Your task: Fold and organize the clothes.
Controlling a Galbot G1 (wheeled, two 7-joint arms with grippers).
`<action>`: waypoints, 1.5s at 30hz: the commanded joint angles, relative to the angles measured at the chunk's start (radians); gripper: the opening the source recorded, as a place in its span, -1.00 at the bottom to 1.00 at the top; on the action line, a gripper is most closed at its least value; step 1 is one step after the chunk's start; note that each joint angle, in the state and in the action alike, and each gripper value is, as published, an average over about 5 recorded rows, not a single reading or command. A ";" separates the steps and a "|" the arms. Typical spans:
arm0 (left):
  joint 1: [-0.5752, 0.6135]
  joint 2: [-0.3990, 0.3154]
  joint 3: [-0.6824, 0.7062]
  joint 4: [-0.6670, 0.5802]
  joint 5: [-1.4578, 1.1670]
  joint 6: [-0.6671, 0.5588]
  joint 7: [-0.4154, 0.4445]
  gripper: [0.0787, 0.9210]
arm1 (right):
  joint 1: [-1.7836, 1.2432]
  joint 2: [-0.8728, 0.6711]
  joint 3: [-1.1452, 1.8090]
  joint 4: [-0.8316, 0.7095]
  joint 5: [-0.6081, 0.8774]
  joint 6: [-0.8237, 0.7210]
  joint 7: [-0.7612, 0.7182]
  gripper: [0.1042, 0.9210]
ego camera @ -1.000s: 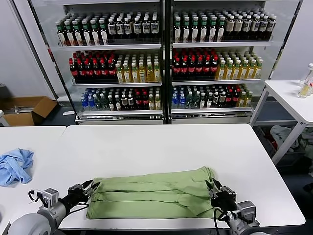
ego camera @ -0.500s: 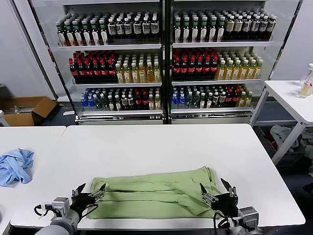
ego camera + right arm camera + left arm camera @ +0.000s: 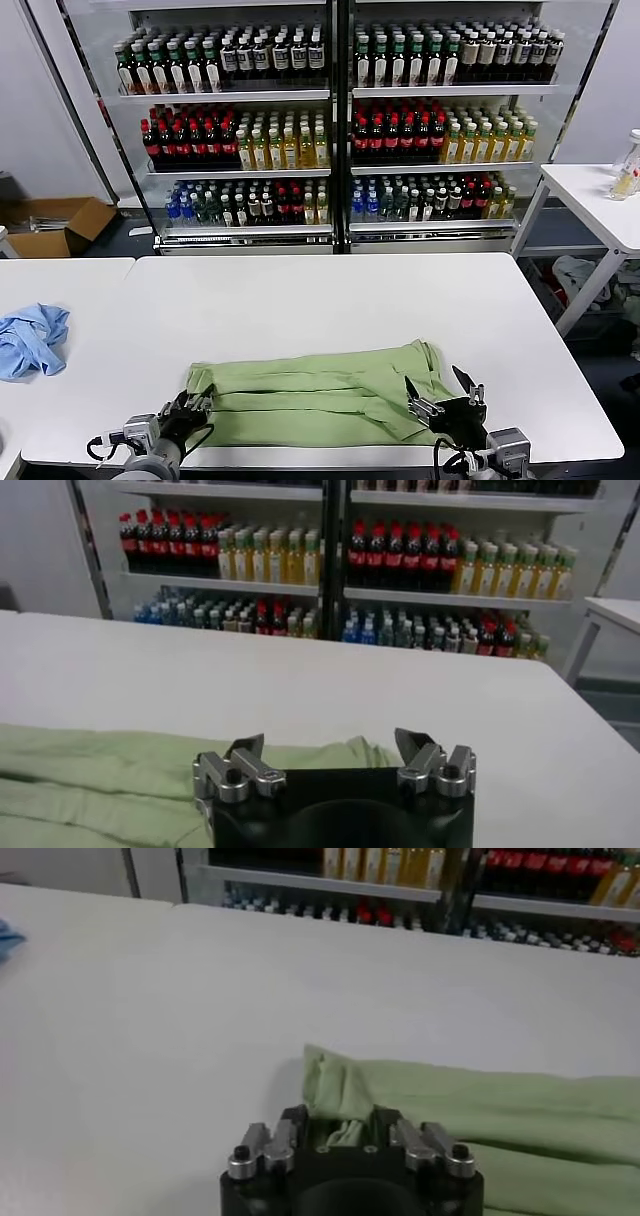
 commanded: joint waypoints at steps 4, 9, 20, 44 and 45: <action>-0.020 -0.048 0.052 0.015 0.029 0.032 -0.082 -0.52 | -0.005 0.006 0.001 0.014 -0.007 -0.002 0.003 0.76; -0.034 -0.015 -0.022 -0.058 0.240 0.078 -0.024 -0.86 | -0.002 -0.002 0.002 0.019 -0.008 -0.004 0.003 0.76; 0.050 0.150 -0.565 -0.041 0.326 0.115 0.186 -0.97 | 0.002 -0.026 0.016 0.023 -0.002 -0.006 0.003 0.76; -0.189 -0.240 0.233 -0.134 -0.127 0.078 0.110 -0.97 | -0.060 -0.013 0.047 0.048 -0.031 -0.008 0.009 0.76; -0.203 -0.246 0.237 -0.119 -0.127 0.075 0.108 -0.97 | -0.061 -0.013 0.047 0.048 -0.032 -0.008 0.009 0.76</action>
